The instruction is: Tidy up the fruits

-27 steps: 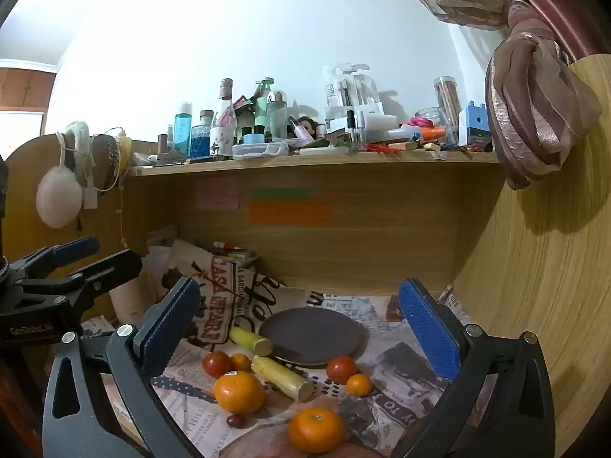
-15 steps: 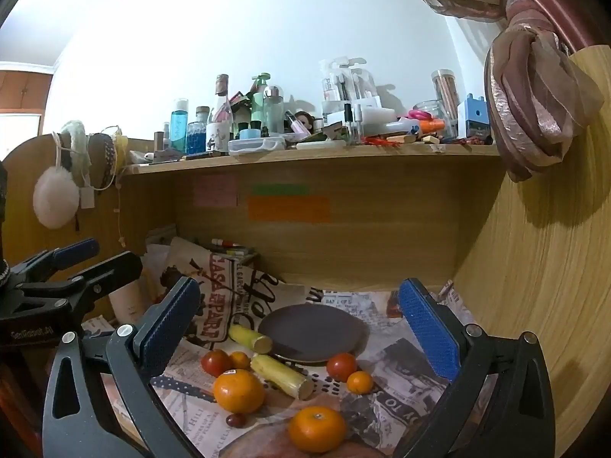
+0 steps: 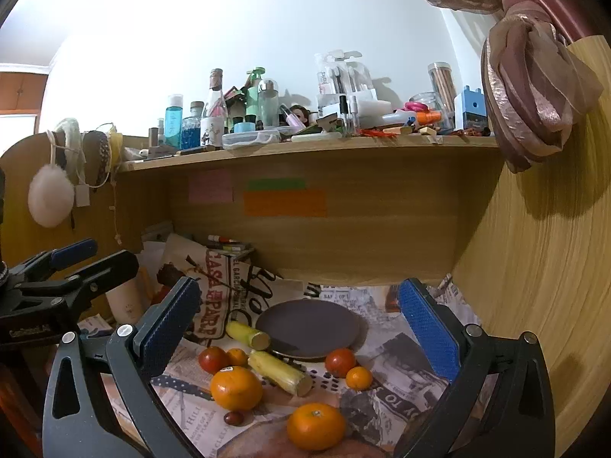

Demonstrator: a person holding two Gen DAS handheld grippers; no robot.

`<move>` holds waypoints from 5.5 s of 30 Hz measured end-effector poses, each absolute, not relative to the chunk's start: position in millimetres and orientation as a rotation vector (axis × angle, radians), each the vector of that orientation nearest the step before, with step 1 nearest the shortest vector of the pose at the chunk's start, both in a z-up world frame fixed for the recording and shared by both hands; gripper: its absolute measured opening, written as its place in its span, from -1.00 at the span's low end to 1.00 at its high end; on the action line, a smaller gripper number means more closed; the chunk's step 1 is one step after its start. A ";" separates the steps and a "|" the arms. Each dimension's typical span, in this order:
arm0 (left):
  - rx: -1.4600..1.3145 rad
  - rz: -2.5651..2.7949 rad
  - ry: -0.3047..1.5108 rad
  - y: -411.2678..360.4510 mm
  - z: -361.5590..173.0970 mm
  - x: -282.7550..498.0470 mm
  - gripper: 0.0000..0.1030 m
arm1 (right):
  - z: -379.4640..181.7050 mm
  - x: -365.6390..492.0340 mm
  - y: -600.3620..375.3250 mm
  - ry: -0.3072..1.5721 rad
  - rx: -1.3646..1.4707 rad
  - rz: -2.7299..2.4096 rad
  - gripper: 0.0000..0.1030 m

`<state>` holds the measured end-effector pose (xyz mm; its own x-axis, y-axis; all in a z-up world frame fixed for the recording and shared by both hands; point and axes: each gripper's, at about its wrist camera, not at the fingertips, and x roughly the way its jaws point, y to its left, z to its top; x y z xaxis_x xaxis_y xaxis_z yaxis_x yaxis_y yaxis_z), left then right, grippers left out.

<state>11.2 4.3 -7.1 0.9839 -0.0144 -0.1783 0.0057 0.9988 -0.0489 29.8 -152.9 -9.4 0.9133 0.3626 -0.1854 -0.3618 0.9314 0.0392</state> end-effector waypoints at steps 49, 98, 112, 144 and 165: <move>-0.074 -0.015 0.186 6.5 -12.2 9.4 1.00 | -5.7 25.0 -148.3 0.177 0.001 0.370 1.00; -0.067 -0.242 0.809 -1.2 -141.6 129.6 0.30 | -133.1 100.6 -149.6 0.767 -0.033 0.500 0.23; -0.111 -0.266 0.910 -8.1 -175.1 162.3 0.35 | -158.0 118.7 -152.5 0.876 -0.004 0.507 0.36; -0.071 -0.155 0.613 32.0 -48.0 223.3 0.34 | -34.0 216.8 -132.1 0.551 -0.088 0.443 0.22; -0.046 -0.232 0.941 41.0 -125.0 372.3 0.34 | -110.6 334.9 -97.6 0.844 -0.176 0.467 0.22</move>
